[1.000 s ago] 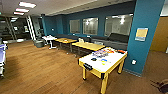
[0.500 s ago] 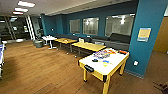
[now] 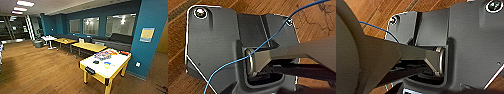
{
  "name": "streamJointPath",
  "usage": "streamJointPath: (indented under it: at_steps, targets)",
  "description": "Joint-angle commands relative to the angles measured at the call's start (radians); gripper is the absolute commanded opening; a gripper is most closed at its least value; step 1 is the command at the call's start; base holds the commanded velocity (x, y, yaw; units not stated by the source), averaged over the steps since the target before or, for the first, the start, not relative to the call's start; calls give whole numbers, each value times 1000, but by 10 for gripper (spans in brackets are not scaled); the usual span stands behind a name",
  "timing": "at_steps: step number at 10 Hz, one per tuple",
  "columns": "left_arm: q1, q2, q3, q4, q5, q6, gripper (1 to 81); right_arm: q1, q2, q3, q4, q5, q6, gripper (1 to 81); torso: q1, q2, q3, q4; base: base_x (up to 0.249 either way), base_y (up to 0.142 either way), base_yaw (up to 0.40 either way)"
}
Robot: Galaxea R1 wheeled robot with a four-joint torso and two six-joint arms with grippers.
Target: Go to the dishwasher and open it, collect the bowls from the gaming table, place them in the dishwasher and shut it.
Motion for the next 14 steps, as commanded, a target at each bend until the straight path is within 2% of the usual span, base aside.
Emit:
streamJointPath:
  at_steps: [1, 4, 7, 14]
  targets:
    - [-36, -5, 8, 3, 41, 2, 811, 50, -8, 18, 0, -25, 2, 811, 0, 0, 0, 0, 141, 0, 0]
    - [-36, -11, 8, 1, 40, 1, 811, 53, -22, 19, 3, 7, 13, 811, 0, 0, 0, 0, 140, 0, 0]
    - [-34, -11, 8, 3, 40, 1, 811, 53, -28, 15, 89, 27, 33, 811, 0, 0, 0, 0, 133, 0, 0]
    - [-36, -11, 8, 3, 23, 1, 811, 50, -30, 18, 82, 27, 31, 811, 0, 0, 0, 0, 133, 10, 0]
